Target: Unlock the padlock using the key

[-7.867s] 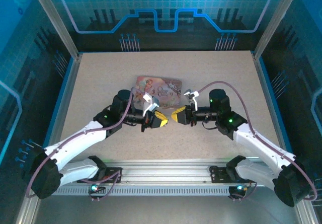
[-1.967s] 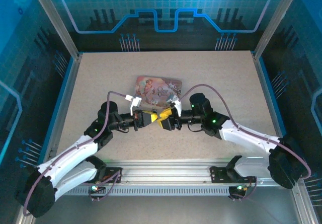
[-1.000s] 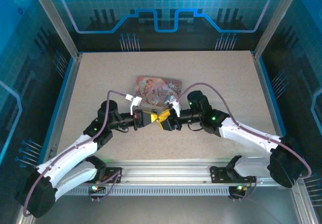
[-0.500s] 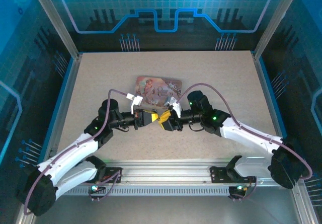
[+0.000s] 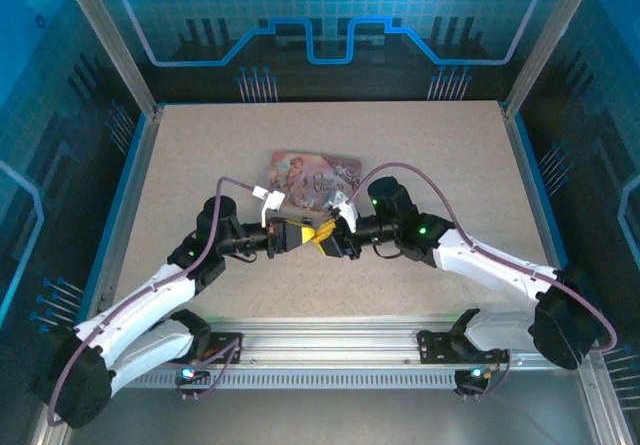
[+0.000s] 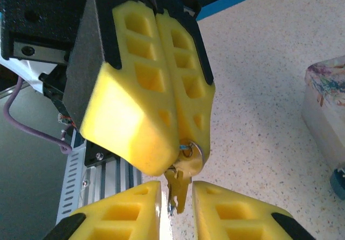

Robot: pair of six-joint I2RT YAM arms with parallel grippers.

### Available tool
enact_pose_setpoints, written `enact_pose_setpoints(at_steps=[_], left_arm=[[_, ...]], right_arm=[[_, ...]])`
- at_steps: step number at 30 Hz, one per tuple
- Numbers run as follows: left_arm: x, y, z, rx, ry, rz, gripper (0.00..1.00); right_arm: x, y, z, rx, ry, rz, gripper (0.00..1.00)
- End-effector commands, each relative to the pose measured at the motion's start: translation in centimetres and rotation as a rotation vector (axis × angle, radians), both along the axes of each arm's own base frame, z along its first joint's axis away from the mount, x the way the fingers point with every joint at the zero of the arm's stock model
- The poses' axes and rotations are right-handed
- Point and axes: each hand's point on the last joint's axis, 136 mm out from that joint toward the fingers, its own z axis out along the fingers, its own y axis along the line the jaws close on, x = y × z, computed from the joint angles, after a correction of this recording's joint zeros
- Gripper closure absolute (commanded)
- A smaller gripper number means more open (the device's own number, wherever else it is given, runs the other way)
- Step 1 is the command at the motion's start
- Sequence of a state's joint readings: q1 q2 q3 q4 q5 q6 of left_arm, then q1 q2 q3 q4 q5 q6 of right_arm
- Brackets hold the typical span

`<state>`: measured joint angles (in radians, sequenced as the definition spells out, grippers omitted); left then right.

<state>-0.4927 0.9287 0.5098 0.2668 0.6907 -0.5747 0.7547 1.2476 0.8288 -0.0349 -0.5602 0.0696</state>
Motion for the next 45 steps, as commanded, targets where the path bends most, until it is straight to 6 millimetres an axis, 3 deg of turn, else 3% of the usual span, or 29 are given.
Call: enact_pose_setpoints(at_steps=[1, 14, 15, 18, 27, 33, 45], left_arm=[[-0.1, -0.1, 1.4, -0.011, -0.032, -0.023, 1.00], [-0.2, -0.1, 1.1, -0.015, -0.023, -0.030, 1.00], [-0.2, -0.1, 1.1, -0.016, -0.022, -0.030, 1.00], [-0.3, -0.2, 1.2, -0.017, -0.023, -0.034, 1.00], [-0.4, -0.2, 1.1, -0.018, -0.017, -0.043, 1.00], [-0.5, -0.2, 1.2, -0.012, -0.024, -0.053, 1.00], [-1.8, -0.4, 0.8, 0.061, -0.066, -0.143, 1.00]], right_arm=[[-0.7, 0.0, 1.1, -0.009, -0.027, 0.019, 0.78], [-0.2, 0.4, 0.9, -0.022, -0.035, 0.000, 0.84], [0.1, 0.6, 2.0, -0.009, -0.055, -0.004, 0.84], [0.3, 0.7, 1.7, -0.019, -0.051, -0.005, 0.85], [0.0, 1.0, 1.7, -0.014, -0.058, 0.030, 1.00], [-0.3, 0.9, 1.2, -0.023, -0.044, 0.054, 1.00], [-1.7, 0.0, 2.6, -0.040, -0.033, 0.172, 1.00]])
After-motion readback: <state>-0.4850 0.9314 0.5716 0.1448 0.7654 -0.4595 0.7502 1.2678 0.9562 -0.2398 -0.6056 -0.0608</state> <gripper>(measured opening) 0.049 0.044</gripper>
